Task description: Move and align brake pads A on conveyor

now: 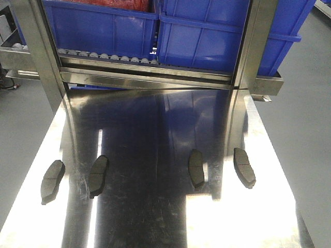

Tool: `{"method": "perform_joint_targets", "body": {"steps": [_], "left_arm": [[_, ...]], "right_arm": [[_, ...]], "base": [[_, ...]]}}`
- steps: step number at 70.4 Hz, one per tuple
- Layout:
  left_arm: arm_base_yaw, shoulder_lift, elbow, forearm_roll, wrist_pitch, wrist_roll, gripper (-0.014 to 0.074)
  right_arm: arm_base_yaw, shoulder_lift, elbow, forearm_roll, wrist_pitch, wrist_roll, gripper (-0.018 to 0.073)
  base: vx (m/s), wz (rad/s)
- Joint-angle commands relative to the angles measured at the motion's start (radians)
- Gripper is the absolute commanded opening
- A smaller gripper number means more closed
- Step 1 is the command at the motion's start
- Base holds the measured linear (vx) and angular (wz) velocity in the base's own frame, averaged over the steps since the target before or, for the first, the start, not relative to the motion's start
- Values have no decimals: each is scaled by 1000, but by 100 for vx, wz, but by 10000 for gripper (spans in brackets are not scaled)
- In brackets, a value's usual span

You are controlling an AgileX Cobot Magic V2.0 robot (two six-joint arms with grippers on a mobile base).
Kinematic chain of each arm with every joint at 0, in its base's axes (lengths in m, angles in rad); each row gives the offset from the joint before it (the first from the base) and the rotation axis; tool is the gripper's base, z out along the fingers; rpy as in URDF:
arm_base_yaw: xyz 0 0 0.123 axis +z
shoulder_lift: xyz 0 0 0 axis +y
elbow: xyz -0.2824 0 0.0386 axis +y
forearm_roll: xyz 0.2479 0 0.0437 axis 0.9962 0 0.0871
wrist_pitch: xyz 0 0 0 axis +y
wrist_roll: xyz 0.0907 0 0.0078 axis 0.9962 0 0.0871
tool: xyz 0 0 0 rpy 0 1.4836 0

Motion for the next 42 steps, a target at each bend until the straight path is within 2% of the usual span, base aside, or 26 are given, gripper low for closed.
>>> {"method": "perform_joint_targets", "body": {"steps": [1,42], "left_arm": [[-7,-14,23,-8,-71,-5,-6],[-7,-14,23,-8,-71,-5,-6]], "right_arm": [[-4,-15,6,-3,-75,-2,-10],[-4,-15,6,-3,-75,-2,-10]], "base": [[0,0],[0,0]]}}
